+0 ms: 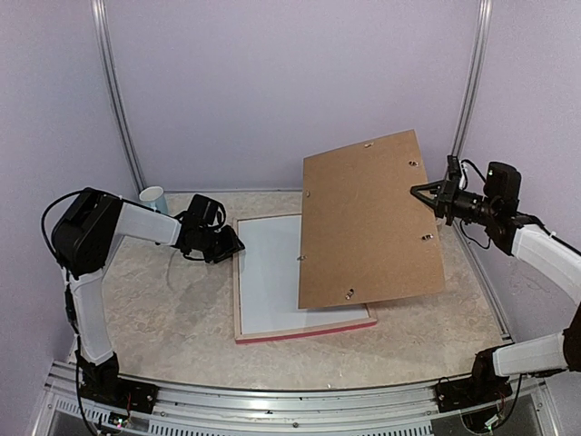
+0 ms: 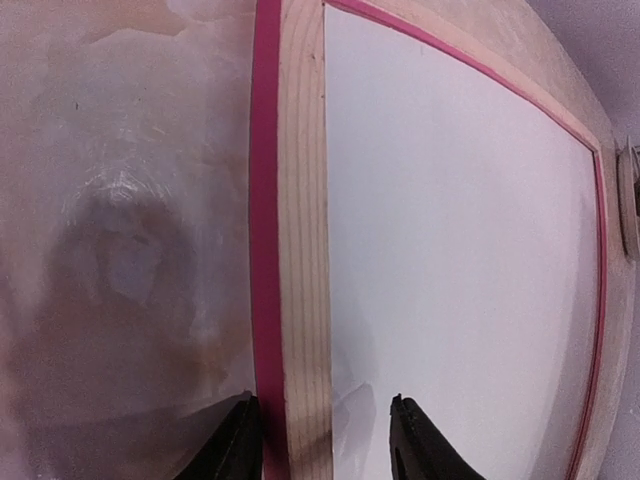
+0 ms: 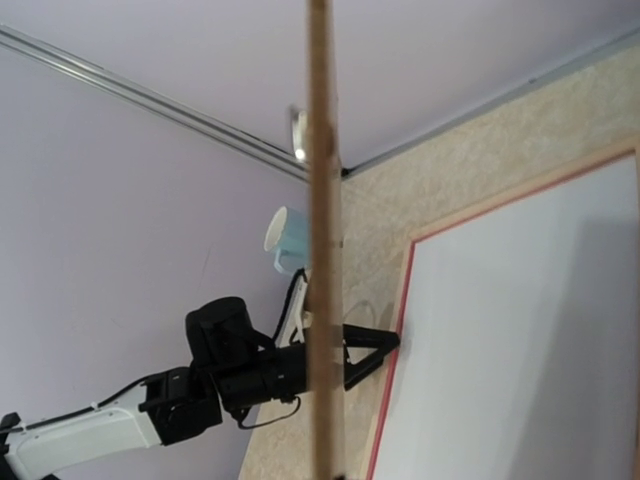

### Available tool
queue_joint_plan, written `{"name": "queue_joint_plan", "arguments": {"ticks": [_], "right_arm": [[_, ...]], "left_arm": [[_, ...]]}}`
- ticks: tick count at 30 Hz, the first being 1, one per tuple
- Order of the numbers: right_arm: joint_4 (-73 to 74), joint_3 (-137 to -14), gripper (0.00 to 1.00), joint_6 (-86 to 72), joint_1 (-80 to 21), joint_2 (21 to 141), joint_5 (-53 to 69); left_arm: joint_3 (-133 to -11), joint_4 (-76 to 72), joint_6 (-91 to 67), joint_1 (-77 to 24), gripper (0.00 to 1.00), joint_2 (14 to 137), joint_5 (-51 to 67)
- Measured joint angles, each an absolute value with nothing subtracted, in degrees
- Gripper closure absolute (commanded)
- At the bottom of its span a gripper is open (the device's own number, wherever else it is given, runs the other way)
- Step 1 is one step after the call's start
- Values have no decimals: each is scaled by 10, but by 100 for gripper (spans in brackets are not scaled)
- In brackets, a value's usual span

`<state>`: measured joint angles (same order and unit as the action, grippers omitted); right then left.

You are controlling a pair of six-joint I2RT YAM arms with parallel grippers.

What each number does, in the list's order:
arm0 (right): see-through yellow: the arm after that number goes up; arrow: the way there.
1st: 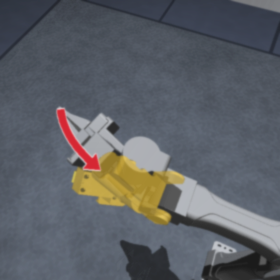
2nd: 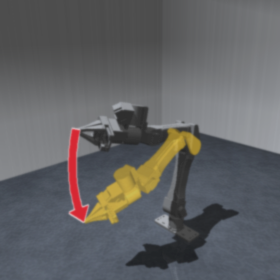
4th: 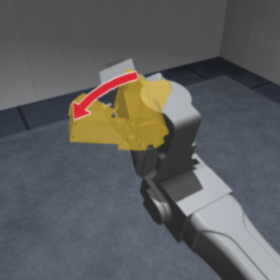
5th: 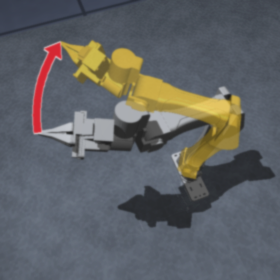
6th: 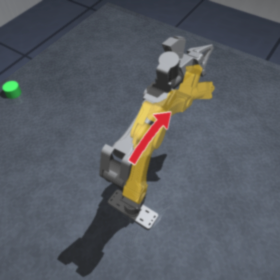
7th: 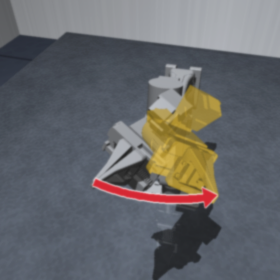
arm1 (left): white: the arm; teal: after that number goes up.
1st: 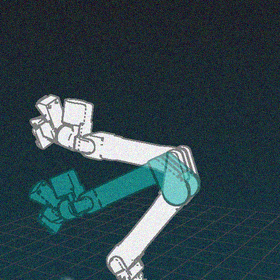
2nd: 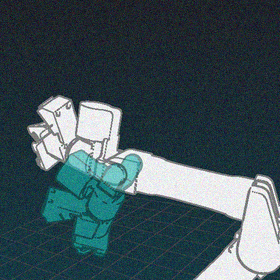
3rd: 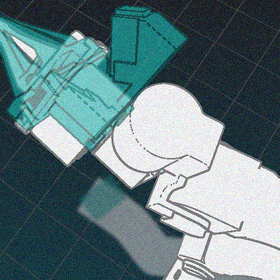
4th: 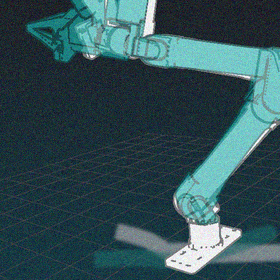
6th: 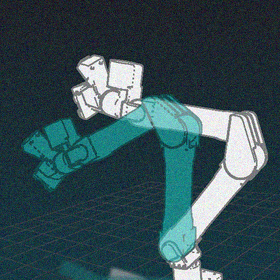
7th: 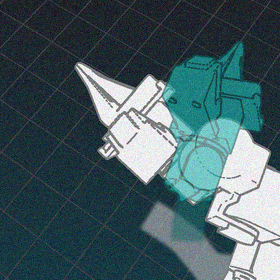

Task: Put the photo into the frame
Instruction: Move the frame body to the center of the board.

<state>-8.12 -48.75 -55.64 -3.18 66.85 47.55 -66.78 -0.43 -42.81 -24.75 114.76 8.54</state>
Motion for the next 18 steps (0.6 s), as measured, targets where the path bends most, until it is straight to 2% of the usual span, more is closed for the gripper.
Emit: {"name": "queue_joint_plan", "arguments": {"ticks": [10,18], "right_arm": [[-94,-478,100,-565,-32,672,480],[-103,-467,100,-567,-32,672,484]], "left_arm": [[-681,-6,-398,-249,73,1162,87],[-697,-20,-378,-251,74,1180,92]]}}
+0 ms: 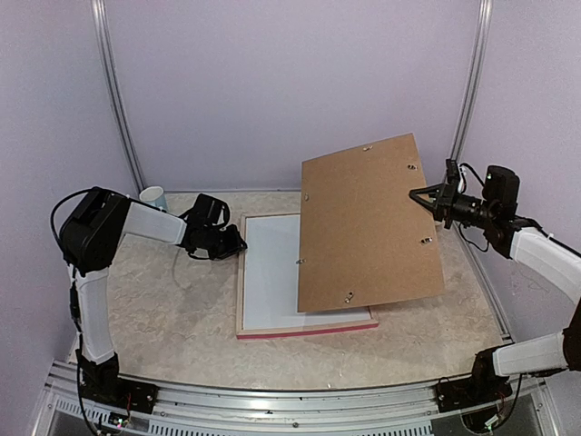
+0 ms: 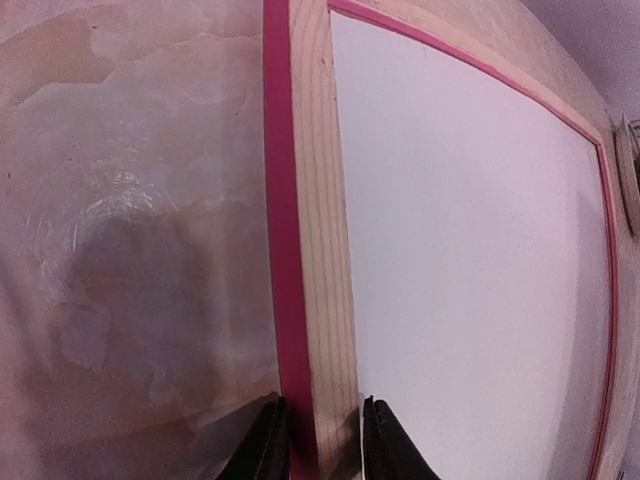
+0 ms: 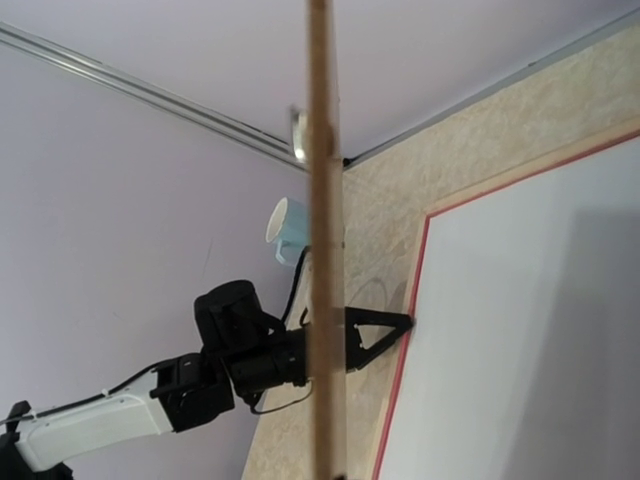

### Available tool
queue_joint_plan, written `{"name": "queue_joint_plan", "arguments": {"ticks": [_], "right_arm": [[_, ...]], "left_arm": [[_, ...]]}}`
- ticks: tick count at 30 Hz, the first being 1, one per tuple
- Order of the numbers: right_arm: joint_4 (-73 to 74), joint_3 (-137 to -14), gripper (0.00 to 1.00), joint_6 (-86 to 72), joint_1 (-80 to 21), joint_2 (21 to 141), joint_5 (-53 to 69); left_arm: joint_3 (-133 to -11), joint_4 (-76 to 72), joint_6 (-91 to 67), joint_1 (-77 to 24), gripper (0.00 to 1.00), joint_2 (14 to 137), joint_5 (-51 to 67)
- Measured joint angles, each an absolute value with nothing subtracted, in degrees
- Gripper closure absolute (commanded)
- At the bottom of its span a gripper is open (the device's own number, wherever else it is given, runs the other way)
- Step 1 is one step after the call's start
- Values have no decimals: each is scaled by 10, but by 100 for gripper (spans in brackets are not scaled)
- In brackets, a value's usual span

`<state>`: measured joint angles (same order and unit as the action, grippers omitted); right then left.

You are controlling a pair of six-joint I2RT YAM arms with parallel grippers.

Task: Put the photo into the frame
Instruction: Move the frame body to the center of the board, then place the backboard on the frame body.

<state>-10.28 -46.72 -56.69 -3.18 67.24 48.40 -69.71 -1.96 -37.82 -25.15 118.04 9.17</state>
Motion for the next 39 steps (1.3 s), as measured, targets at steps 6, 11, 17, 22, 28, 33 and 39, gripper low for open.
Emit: {"name": "queue_joint_plan", "arguments": {"ticks": [6,11,17,22,28,33,39], "right_arm": [[-106,-464,100,-567,-32,673,486],[-111,-461,100,-567,-32,676,489],[-111,-461,100,-569,-32,687,491],[-111,-460,100,-570,-32,701,494],[-126,-452,100,-575,-32,717,501],[-138,-443,100,-582,-32,727,503],[-153,-437,100,-585,-32,736,503]], "left_arm": [[-703,-30,-367,-255,74,1189,105],[-708,-35,-359,-260,74,1195,115],[-725,-34,-346,-267,77,1207,118],[-741,-33,-330,-268,77,1218,120],[-761,-23,-308,-268,75,1228,120],[-764,-17,-299,-267,55,1229,124],[-764,-10,-308,-264,47,1221,131]]}}
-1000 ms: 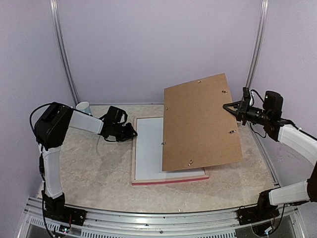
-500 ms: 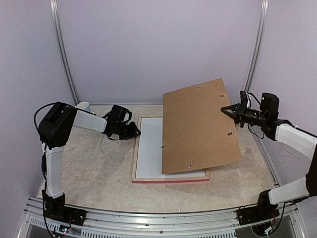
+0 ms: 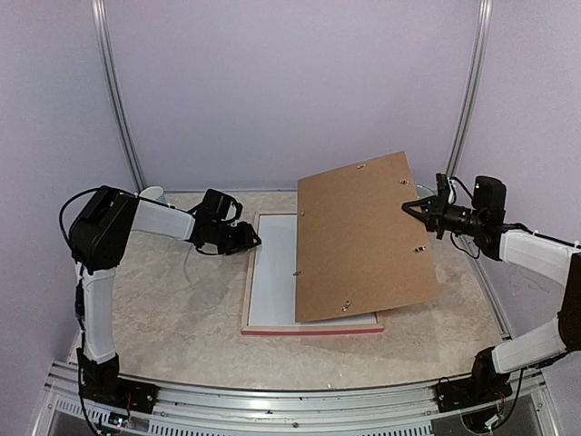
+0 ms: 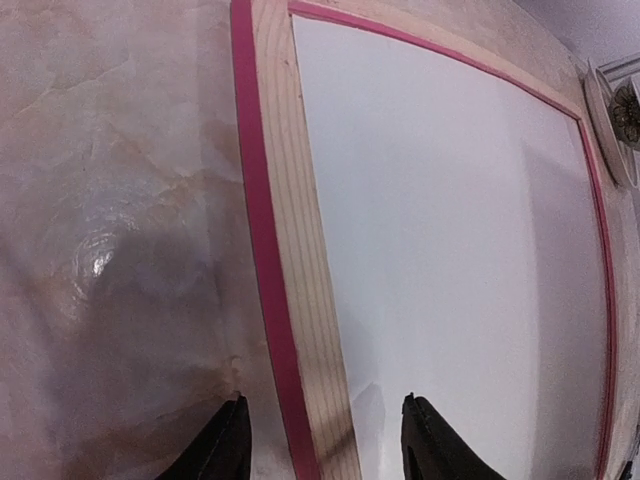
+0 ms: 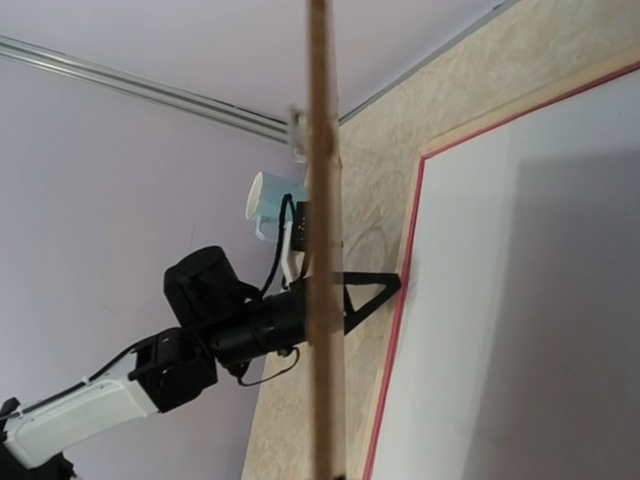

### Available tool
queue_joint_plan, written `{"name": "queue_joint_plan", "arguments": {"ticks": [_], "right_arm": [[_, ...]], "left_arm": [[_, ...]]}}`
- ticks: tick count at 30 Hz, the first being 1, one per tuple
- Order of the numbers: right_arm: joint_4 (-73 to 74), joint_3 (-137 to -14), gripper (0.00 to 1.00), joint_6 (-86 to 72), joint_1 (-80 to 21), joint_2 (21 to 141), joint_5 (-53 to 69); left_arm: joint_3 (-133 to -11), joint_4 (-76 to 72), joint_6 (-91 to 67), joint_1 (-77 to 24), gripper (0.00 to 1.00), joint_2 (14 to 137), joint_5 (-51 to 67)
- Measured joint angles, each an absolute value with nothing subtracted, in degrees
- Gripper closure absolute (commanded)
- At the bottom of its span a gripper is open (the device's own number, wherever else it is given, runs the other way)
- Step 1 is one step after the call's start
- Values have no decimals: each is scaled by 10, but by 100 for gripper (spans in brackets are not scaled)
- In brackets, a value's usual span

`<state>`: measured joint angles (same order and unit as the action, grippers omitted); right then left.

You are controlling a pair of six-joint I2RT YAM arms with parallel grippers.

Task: Put the photo into the frame
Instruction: Place the backboard on the frame body.

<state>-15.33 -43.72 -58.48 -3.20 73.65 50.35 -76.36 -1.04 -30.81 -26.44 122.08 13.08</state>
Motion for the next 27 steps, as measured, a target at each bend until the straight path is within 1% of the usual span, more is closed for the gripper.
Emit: {"name": "queue_joint_plan", "arguments": {"ticks": [5,9,13,19,27], "right_arm": [[-165,-433,100,-588,-38,742,503],[-194,-429,100,-599,-53,756,498],[-264,-409,100,-630,-80,792,497],[-388,-373,100,-699,-102,874,497],[-564,-356,100,-795,-116,971,486]], "left_arm": [[-765,44,-317,-263,40,1187,130],[-797,102,-314,-268,35,1153,124],[-810,135,-309,-281,35,1111,120],[-773,165,-301,-291,36,1058,121],[-751,223,-273,-298,36,1029,90]]}}
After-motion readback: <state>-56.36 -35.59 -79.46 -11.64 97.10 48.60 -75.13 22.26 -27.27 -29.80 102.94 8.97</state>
